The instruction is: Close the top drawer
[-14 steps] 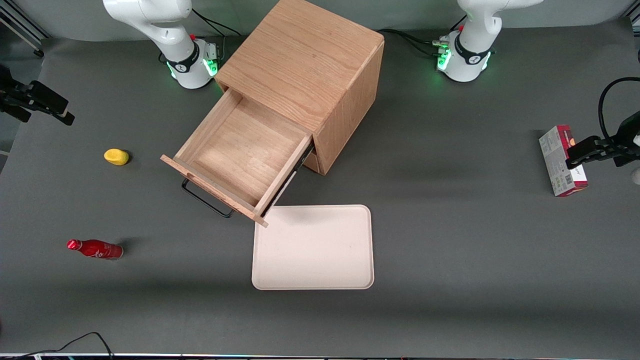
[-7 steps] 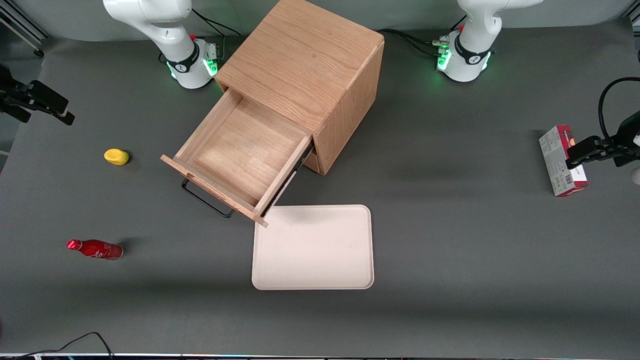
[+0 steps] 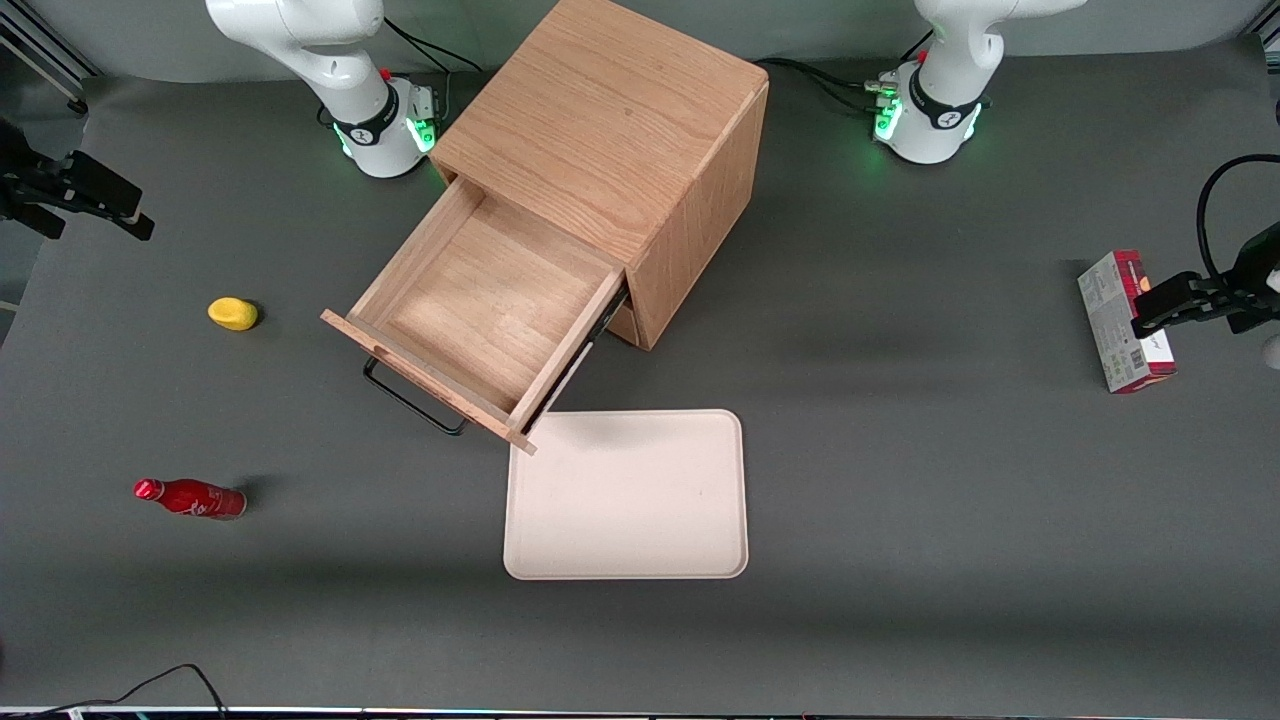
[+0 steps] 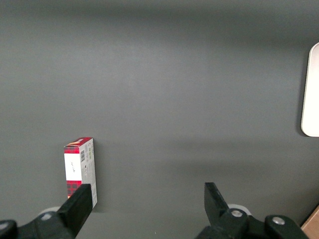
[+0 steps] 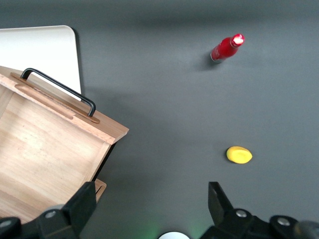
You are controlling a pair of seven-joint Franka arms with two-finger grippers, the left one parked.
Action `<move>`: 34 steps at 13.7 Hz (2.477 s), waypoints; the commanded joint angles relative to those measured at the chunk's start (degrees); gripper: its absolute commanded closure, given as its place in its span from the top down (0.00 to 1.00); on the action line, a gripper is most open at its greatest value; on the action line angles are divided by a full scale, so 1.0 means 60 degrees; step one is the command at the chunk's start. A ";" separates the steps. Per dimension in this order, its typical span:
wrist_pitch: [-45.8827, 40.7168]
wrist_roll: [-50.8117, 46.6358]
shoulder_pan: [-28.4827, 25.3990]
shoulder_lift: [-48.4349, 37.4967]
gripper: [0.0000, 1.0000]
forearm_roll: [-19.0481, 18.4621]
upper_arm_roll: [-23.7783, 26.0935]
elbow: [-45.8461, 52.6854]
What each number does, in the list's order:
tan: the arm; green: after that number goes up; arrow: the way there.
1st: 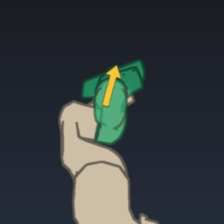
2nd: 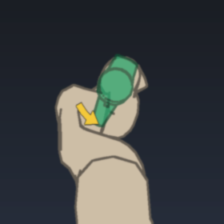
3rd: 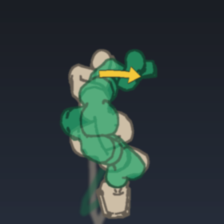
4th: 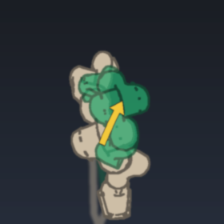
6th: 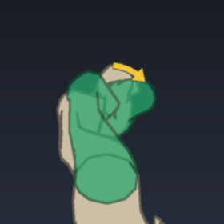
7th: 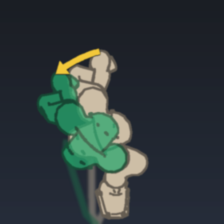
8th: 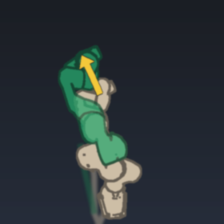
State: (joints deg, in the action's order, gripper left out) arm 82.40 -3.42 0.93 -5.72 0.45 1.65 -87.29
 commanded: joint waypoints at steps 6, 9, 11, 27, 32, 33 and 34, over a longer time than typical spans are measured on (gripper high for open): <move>-0.0447 -0.1009 -0.0505 0.3837 1.00 -0.0236 0.1730 0.4820; -0.0505 -0.1173 -0.0521 0.3766 1.00 -0.0280 0.2139 0.4749; -0.1276 -0.1042 -0.0404 0.3706 1.00 -0.0062 0.2361 0.4587; -0.1062 0.7220 0.0152 0.4803 1.00 0.0845 0.2172 0.4734; -0.0873 0.6682 0.0095 0.5682 1.00 0.0906 0.2054 0.4281; -0.0654 0.6316 0.0095 0.5713 1.00 0.0921 0.2054 0.4120; -0.0391 0.6123 0.0066 0.5728 1.00 0.0921 0.2069 0.3770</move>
State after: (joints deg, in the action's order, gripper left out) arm 77.82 36.61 1.80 28.57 4.84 14.22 -62.15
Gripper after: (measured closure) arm 0.000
